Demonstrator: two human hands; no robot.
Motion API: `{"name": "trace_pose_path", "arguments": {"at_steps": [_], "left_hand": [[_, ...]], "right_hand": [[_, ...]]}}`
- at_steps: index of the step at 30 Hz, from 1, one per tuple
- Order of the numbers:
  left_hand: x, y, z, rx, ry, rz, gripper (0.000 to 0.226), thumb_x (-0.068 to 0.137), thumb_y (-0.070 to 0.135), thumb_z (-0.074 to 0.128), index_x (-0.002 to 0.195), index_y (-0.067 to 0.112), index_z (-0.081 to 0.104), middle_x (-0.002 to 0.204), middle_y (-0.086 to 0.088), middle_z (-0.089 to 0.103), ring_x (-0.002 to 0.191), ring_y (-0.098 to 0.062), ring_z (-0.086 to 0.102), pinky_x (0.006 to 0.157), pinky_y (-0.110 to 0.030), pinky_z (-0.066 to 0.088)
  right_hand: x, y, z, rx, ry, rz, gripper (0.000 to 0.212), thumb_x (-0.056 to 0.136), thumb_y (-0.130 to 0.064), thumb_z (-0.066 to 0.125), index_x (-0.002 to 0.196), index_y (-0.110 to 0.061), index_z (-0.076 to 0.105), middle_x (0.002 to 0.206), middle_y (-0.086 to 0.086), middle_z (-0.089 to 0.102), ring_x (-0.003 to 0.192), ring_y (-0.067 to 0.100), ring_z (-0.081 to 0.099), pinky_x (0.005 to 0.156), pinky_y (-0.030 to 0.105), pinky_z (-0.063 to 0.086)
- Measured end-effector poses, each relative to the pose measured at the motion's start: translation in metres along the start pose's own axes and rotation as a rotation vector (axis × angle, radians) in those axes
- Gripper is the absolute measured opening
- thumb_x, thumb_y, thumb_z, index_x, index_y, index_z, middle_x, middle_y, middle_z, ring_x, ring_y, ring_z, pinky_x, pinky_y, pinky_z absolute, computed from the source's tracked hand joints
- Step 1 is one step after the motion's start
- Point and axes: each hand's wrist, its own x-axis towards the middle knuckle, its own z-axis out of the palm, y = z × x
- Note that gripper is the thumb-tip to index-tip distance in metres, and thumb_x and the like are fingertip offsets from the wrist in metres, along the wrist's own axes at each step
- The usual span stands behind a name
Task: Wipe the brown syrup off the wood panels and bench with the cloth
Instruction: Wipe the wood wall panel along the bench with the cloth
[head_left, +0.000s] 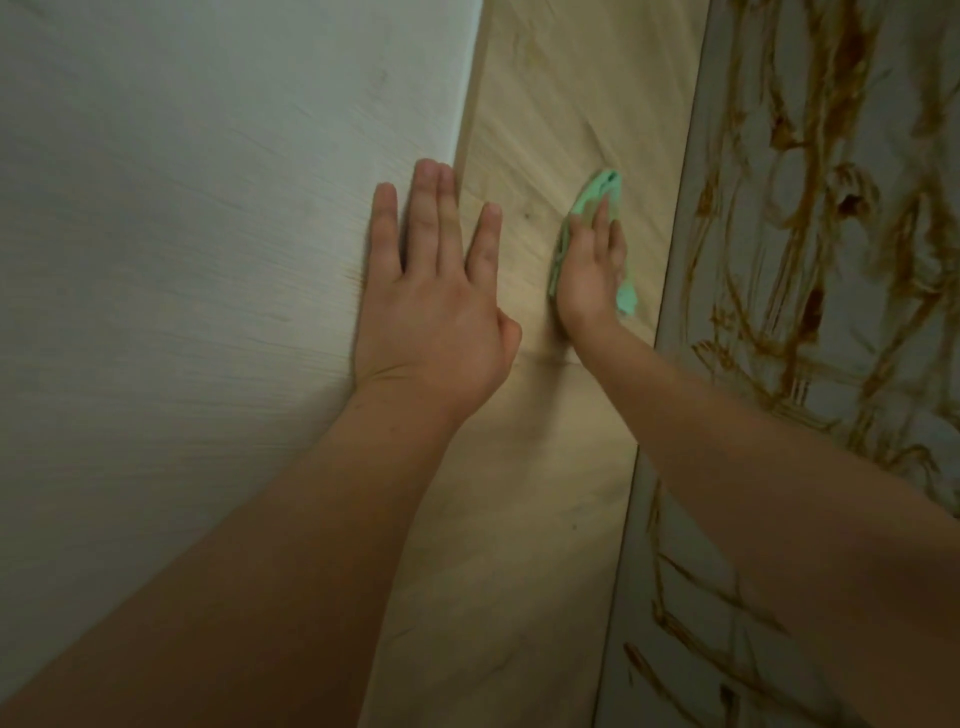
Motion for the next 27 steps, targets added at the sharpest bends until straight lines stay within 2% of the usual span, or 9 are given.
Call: {"name": "trace_pose_path", "arguments": {"at_steps": [4, 7, 12, 15, 20, 24, 27], "left_hand": [[0.0, 0.002, -0.004, 0.005, -0.004, -0.005, 0.082, 0.096, 0.056, 0.017, 0.165, 0.016, 0.003, 0.168, -0.03, -0.006, 0.157, -0.042, -0.012, 0.125, -0.061, -0.006], [-0.001, 0.001, -0.003, 0.005, 0.016, -0.013, 0.081, 0.096, 0.055, 0.015, 0.165, 0.016, 0.005, 0.168, -0.031, -0.005, 0.157, -0.042, -0.01, 0.125, -0.061, -0.006], [-0.001, 0.0, 0.001, -0.023, 0.04, -0.003, 0.081, 0.096, 0.053, 0.025, 0.165, 0.014, 0.009, 0.167, -0.033, -0.002, 0.157, -0.043, -0.009, 0.125, -0.062, -0.003], [-0.001, 0.002, 0.004, 0.006, 0.04, 0.002, 0.081, 0.097, 0.053, 0.024, 0.165, 0.014, 0.006, 0.167, -0.032, -0.004, 0.157, -0.042, -0.01, 0.125, -0.062, -0.004], [0.0, 0.0, 0.004, 0.055, 0.042, 0.003, 0.081, 0.097, 0.057, 0.02, 0.165, 0.015, 0.007, 0.168, -0.03, 0.0, 0.158, -0.041, -0.007, 0.125, -0.062, 0.002], [0.0, 0.0, 0.006, 0.053, 0.043, 0.01, 0.081, 0.097, 0.056, 0.022, 0.165, 0.015, 0.01, 0.168, -0.031, 0.001, 0.158, -0.041, -0.005, 0.126, -0.062, 0.001], [0.0, 0.0, 0.005, 0.061, 0.043, 0.009, 0.082, 0.097, 0.058, 0.02, 0.165, 0.015, 0.006, 0.168, -0.031, -0.001, 0.157, -0.041, -0.007, 0.126, -0.061, 0.001]], "right_hand": [[-0.067, 0.003, 0.005, -0.043, -0.13, -0.481, 0.058, 0.108, -0.051, 0.025, 0.164, -0.04, 0.014, 0.173, -0.009, 0.002, 0.159, 0.011, -0.004, 0.129, 0.045, 0.002], [-0.064, 0.028, 0.002, -0.099, -0.161, -0.582, 0.058, 0.105, -0.05, 0.025, 0.162, -0.041, 0.014, 0.173, -0.006, 0.004, 0.159, 0.011, -0.003, 0.129, 0.042, 0.002], [-0.001, 0.073, -0.012, 0.006, -0.033, -0.233, 0.078, 0.095, -0.061, 0.027, 0.165, -0.027, 0.019, 0.173, -0.003, 0.011, 0.158, 0.012, 0.009, 0.128, 0.034, 0.005], [0.037, 0.106, -0.022, 0.041, -0.01, -0.048, 0.06, 0.11, -0.043, 0.032, 0.165, -0.023, 0.02, 0.173, -0.002, 0.011, 0.158, 0.015, 0.009, 0.123, 0.026, 0.001], [0.063, 0.164, -0.036, 0.028, 0.058, 0.222, 0.06, 0.109, -0.044, 0.03, 0.165, -0.025, 0.022, 0.173, 0.001, 0.017, 0.158, 0.022, 0.015, 0.128, 0.04, 0.005], [0.039, 0.194, -0.04, 0.06, 0.092, 0.385, 0.061, 0.108, -0.047, 0.03, 0.165, -0.028, 0.019, 0.172, -0.003, 0.017, 0.158, 0.018, 0.014, 0.126, 0.04, 0.0], [0.006, 0.206, -0.038, 0.11, 0.095, 0.457, 0.078, 0.093, -0.062, 0.027, 0.165, -0.031, 0.022, 0.171, -0.003, 0.021, 0.157, 0.021, 0.017, 0.126, 0.044, 0.001]]}}
